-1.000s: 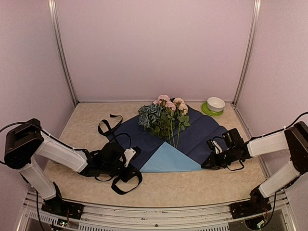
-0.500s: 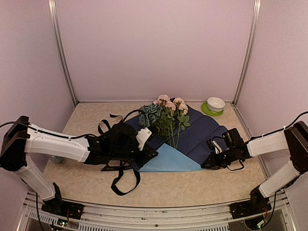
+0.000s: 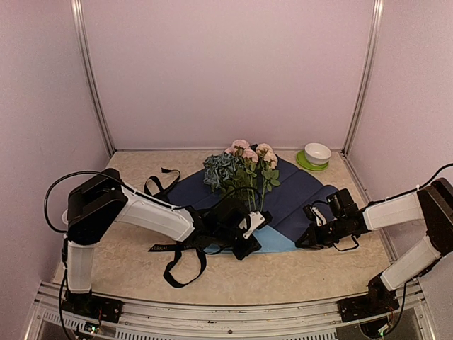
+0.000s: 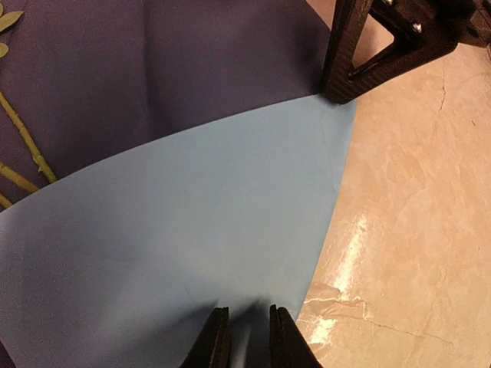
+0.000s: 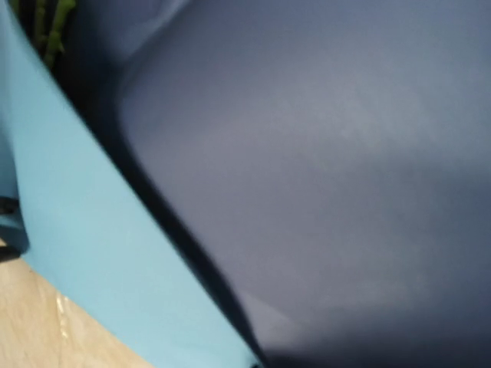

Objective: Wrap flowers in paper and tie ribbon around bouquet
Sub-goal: Press the fold line of the 1/4-folded wrapping paper.

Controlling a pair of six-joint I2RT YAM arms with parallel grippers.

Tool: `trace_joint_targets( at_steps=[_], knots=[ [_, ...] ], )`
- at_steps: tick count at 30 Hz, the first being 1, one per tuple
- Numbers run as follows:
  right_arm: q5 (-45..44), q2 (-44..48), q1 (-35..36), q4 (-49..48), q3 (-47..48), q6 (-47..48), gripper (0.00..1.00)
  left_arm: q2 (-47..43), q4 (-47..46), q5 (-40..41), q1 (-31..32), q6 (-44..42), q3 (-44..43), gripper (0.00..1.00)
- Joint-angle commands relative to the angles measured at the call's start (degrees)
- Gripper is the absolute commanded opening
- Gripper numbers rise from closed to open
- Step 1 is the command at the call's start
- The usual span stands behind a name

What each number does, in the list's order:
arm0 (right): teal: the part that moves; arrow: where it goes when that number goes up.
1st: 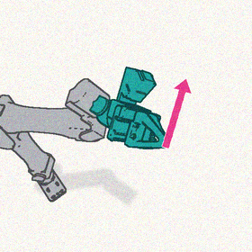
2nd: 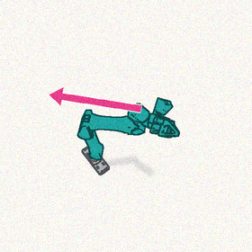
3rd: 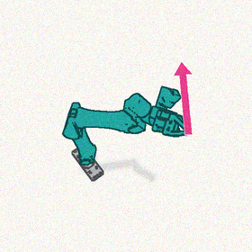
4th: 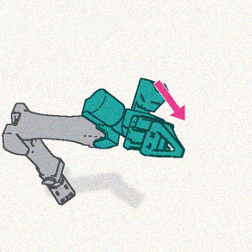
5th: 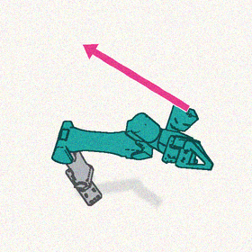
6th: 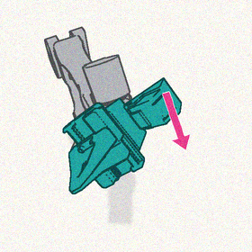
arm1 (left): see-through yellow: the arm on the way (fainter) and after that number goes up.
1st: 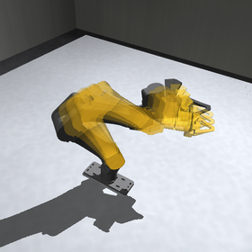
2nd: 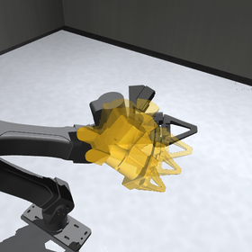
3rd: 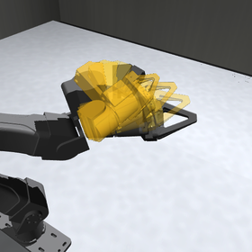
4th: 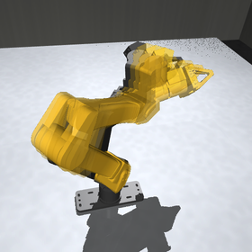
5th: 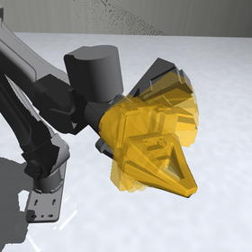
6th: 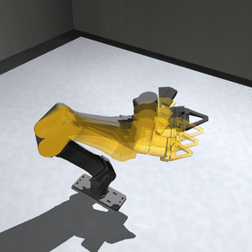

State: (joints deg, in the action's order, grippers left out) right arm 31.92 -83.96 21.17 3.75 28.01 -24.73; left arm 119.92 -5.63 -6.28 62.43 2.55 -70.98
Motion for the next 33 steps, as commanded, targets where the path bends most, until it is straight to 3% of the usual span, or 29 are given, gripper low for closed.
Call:
trace_joint_targets(
  at_steps=[1, 18, 33],
  knots=[
    [-5.0, -2.5, -0.3, 3.8, -2.0, 0.7, 0.0, -2.8, -1.0, -1.8, -0.3, 2.3, 7.1, 0.19],
    [-6.2, -2.8, -0.3, 5.5, -0.7, 1.7, 0.0, -12.5, -3.9, 2.6, -4.2, 11.9, 26.4, 0.18],
    [-6.4, -2.6, -0.3, 6.3, -0.3, 2.0, 0.0, -20.4, 1.6, 7.3, -5.3, 22.3, 36.7, 0.15]
  ],
)
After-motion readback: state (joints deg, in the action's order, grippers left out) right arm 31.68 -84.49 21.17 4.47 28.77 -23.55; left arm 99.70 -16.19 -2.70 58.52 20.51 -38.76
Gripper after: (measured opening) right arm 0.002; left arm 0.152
